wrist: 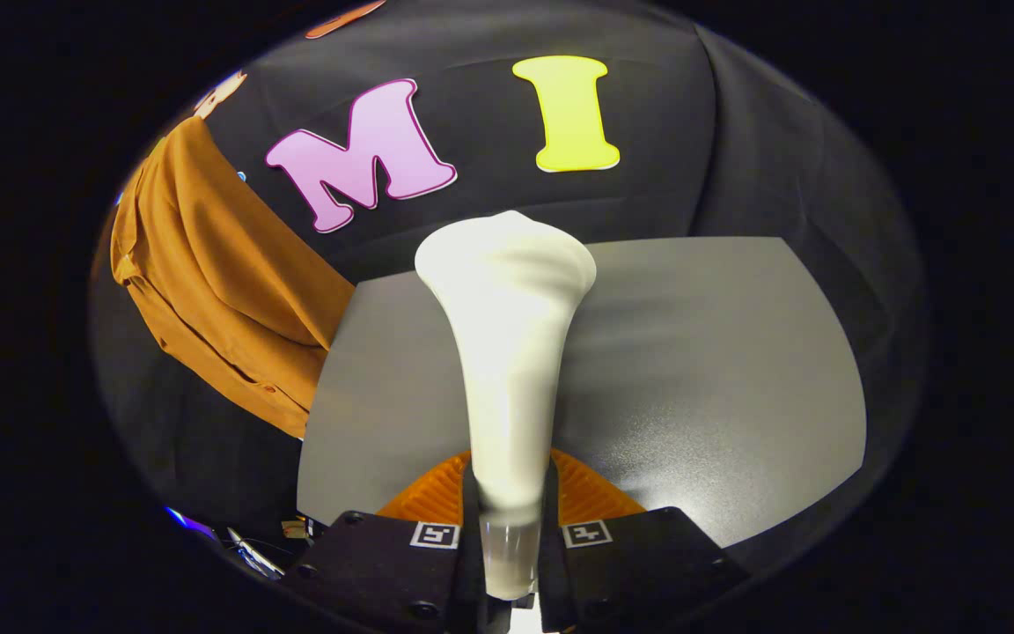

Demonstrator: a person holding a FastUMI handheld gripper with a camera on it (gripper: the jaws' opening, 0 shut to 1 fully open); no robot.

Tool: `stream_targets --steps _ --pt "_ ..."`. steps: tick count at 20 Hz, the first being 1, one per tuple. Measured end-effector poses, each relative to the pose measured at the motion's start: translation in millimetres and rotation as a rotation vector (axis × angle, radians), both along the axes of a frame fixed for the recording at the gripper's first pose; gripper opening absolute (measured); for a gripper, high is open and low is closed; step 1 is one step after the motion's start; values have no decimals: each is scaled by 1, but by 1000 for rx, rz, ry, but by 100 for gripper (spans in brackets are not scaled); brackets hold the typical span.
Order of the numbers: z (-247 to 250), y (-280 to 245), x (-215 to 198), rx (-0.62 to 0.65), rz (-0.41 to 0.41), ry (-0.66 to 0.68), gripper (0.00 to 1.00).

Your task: Iron the clothes twice with a garment steamer, once on the left side and once on the right side.

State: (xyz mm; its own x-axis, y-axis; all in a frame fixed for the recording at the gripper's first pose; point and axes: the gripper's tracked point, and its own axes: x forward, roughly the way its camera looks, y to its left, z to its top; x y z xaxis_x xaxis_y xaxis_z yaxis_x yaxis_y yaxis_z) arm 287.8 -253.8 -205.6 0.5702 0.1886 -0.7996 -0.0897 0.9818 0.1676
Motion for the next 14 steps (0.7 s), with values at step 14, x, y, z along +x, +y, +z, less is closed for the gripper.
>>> stream_targets --steps 14 --pt "133 64 -94 -67 -115 -490 27"
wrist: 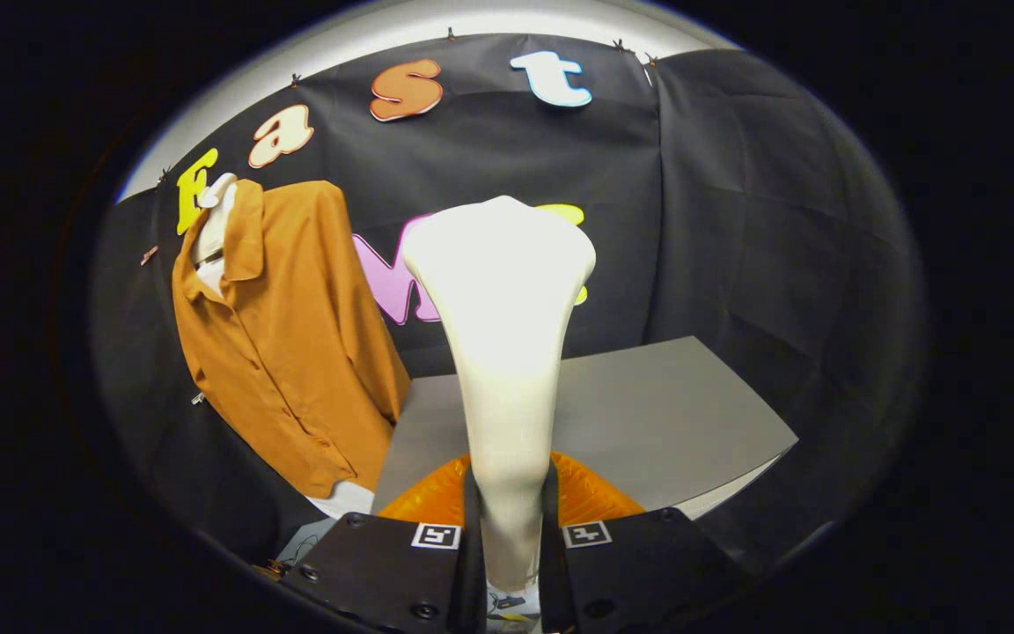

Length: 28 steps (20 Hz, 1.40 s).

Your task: Iron the clothes twice with a garment steamer, once on the left side and once on the right side.

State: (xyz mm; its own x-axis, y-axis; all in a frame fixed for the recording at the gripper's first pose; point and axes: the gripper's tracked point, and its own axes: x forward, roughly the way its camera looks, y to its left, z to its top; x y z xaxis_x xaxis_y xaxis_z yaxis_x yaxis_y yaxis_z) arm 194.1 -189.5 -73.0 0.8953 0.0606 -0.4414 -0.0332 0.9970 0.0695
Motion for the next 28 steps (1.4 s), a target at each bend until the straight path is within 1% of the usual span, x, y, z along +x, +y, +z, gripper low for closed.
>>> stream_targets --steps 2,7,9,12,15,20,23,28 --pt "11 43 -17 -32 54 -33 27" --pt "23 142 -34 -63 125 -94 27" --pt "17 176 -32 -56 137 -98 27" --pt "5 208 -16 -58 118 -96 27" --pt "-13 230 5 -79 102 -83 27" --pt "-44 236 40 -89 62 -52 27" --pt "-47 235 62 -92 34 -74 27" --pt "-53 241 84 -112 27 -104 27"
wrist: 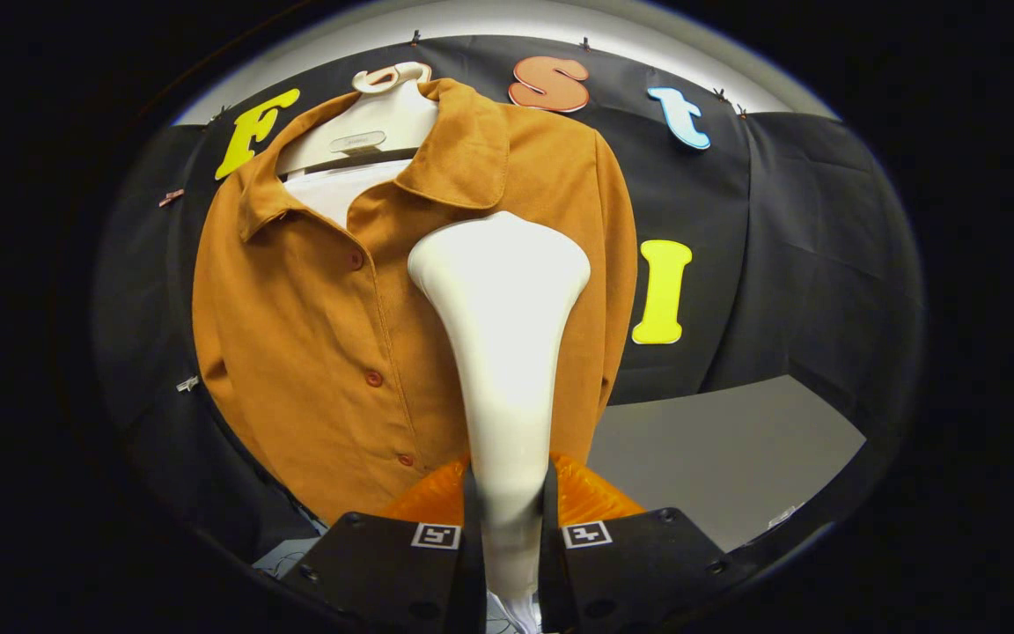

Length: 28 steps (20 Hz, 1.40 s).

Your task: Iron the clothes twice with a garment steamer, once on the left side and once on the right side.

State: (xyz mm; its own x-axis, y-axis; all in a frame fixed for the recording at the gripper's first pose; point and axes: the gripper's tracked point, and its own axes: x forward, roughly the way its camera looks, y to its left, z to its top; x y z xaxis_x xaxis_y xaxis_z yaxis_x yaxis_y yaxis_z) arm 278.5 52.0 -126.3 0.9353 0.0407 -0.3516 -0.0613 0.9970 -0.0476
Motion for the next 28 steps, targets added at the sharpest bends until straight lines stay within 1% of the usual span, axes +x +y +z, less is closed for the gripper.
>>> stream_targets --steps 3,6,16,22,24,28 --pt "-10 -3 4 -12 -15 -7 27" --pt "-31 -4 4 -10 -18 -3 27" --pt "-145 -9 -19 -17 -41 68 27" --pt "-207 -9 -38 -28 -34 114 27" --pt "-221 -12 -43 -32 -34 136 27" --pt "-251 -18 -56 -2 -51 187 27"
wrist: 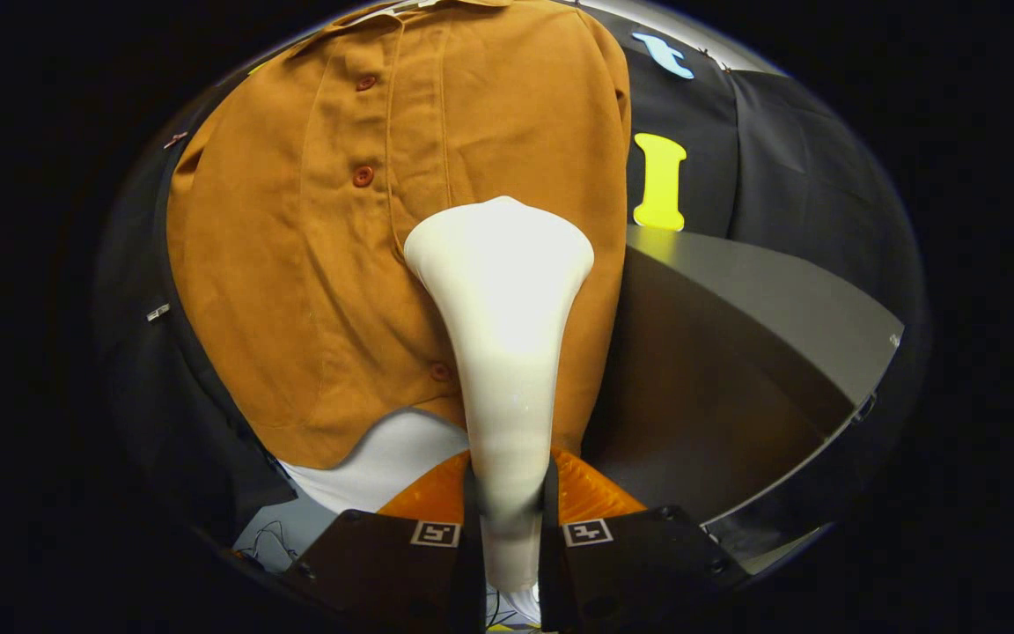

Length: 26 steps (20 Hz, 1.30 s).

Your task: Iron the clothes twice with a garment steamer, once on the left side and once on the right side.

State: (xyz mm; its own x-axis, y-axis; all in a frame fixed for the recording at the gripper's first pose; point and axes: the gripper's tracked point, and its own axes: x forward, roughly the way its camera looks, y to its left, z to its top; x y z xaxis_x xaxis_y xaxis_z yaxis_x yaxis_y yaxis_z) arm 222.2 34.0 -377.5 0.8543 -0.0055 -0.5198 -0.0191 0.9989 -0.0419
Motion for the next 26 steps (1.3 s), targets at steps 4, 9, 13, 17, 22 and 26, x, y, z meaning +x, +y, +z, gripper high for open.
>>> stream_targets --steps 4,9,13,17,22,26 --pt "-30 -4 -20 -7 7 65 27" --pt "-38 -8 -56 -16 20 83 27" --pt "-2 -1 -83 6 38 33 27" --pt "54 23 -104 15 71 -28 27" --pt "127 64 -106 41 121 -96 27" --pt "180 92 -92 45 150 -165 27"
